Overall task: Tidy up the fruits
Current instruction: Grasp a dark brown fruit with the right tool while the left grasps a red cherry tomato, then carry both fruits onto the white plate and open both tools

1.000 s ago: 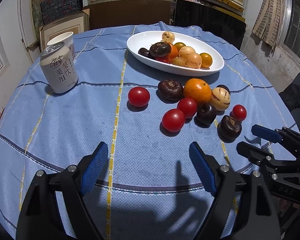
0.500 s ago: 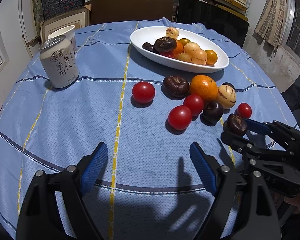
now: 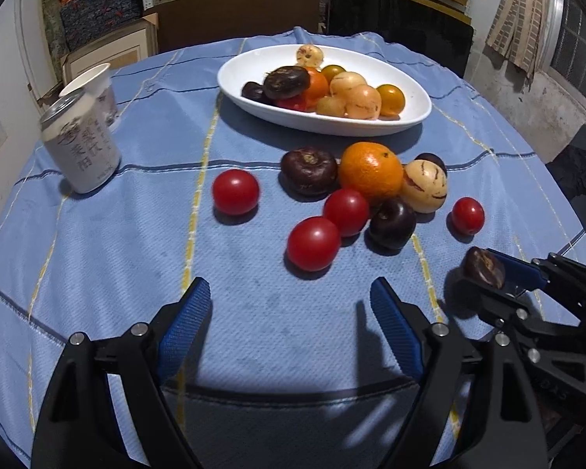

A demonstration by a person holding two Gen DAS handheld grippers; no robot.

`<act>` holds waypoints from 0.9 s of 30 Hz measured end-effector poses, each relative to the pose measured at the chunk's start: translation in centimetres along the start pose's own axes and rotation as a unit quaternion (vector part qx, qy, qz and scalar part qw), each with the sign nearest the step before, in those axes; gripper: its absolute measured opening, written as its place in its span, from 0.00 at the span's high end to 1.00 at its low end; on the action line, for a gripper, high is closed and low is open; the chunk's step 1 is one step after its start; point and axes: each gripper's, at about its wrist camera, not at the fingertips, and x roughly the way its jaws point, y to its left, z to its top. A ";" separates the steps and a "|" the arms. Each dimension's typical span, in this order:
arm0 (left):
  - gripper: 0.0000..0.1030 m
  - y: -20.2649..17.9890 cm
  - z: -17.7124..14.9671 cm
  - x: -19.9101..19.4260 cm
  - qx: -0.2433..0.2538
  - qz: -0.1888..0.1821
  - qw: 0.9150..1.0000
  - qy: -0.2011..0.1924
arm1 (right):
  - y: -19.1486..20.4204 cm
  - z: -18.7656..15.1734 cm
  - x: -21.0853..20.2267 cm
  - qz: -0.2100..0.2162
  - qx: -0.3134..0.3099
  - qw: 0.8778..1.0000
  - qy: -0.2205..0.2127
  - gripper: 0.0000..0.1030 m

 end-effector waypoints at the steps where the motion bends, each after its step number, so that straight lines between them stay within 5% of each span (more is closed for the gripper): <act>1: 0.26 -0.3 0.2 0.1 0.004 -0.002 1.000 -0.001 | -0.2 -0.1 -0.2 0.000 0.002 1.000 -0.001 0.59; 11: 0.70 -2.0 1.5 2.2 0.034 0.000 0.999 0.001 | -0.9 -0.5 -1.2 -0.001 0.009 1.000 -0.007 0.59; 15: 0.71 -0.5 1.3 1.7 0.002 -0.028 1.000 0.011 | -1.0 -0.6 -1.4 0.001 0.011 1.000 -0.008 0.59; 27: 0.71 1.1 0.3 -2.7 -0.005 -0.003 1.000 -0.031 | -0.6 -0.2 -1.9 0.009 0.006 1.000 -0.015 0.59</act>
